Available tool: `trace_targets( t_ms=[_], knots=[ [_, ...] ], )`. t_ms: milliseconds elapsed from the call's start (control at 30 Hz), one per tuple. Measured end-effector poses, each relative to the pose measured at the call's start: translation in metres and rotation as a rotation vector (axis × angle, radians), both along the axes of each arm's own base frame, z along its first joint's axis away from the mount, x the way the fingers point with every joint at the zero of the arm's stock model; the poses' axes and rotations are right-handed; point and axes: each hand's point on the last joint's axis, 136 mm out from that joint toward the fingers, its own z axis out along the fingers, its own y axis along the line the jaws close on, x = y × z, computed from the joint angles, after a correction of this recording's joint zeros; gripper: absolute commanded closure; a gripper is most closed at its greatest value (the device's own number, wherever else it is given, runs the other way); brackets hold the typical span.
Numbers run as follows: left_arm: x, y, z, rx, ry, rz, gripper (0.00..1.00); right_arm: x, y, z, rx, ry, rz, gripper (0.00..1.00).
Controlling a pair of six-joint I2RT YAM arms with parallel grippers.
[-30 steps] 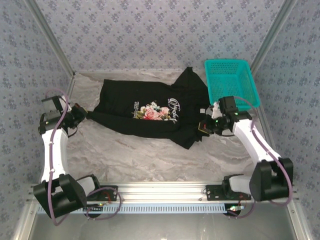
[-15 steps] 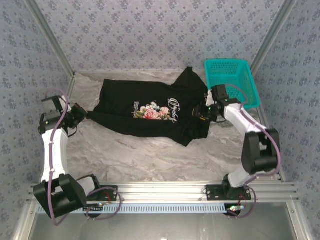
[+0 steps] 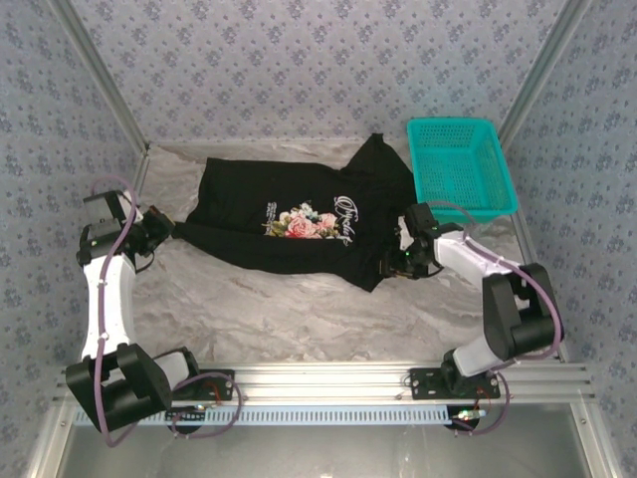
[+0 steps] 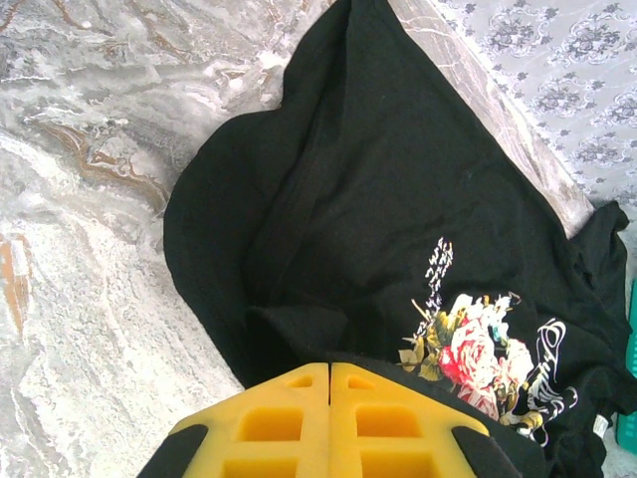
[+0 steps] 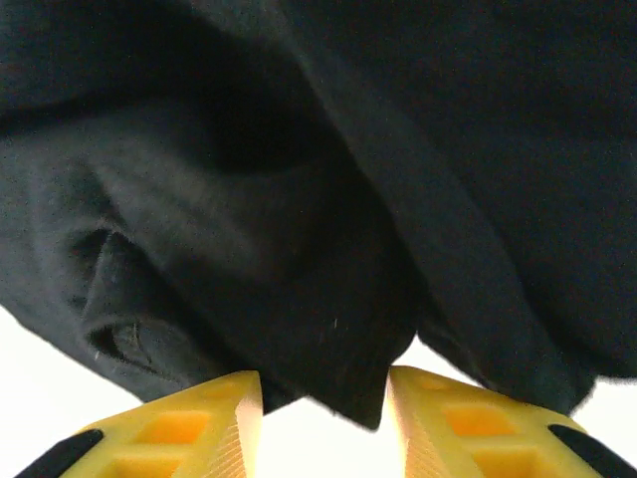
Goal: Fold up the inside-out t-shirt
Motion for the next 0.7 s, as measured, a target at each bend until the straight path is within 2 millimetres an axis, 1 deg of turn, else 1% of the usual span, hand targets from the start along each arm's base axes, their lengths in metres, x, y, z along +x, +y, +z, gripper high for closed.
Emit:
trace_targets(
  t_ms=[67,133,200,300,367,467,533,600,633,667,700],
  knots=[
    [0.0,0.0,0.0,-0.001,0.0,-0.001,1.0,0.003,0.001,-0.003,0.0,-0.005,0.007,0.91],
    [0.0,0.0,0.0,-0.001,0.0,-0.001,1.0,0.007,0.005,0.004,0.014,-0.025,0.013,0.96],
    [0.0,0.0,0.0,-0.001,0.0,-0.001,1.0,0.009,0.013,0.018,0.052,-0.06,0.027,0.96],
    [0.0,-0.001,0.0,-0.003,-0.001,-0.003,1.0,0.001,0.039,0.055,0.189,-0.122,0.078,0.95],
    [0.0,-0.001,0.0,-0.004,-0.002,-0.004,1.0,-0.005,0.059,0.085,0.313,-0.161,0.112,0.94],
    [0.0,-0.001,0.0,-0.005,-0.002,-0.004,1.0,-0.011,0.076,0.116,0.455,-0.191,0.136,0.94],
    [0.0,-0.002,0.001,-0.007,-0.003,-0.007,1.0,-0.008,0.083,0.127,0.526,-0.197,0.134,0.93],
    [0.0,-0.002,0.001,-0.009,-0.003,-0.009,1.0,-0.001,0.087,0.133,0.578,-0.196,0.118,0.92],
    [0.0,-0.003,0.001,-0.011,-0.004,-0.011,1.0,0.006,0.087,0.132,0.599,-0.192,0.103,0.9],
    [0.0,-0.003,0.001,-0.011,-0.004,-0.011,1.0,0.012,0.088,0.129,0.612,-0.185,0.087,0.85],
    [0.0,-0.003,0.001,-0.012,-0.004,-0.011,1.0,0.018,0.088,0.125,0.619,-0.172,0.07,0.83]
  ],
)
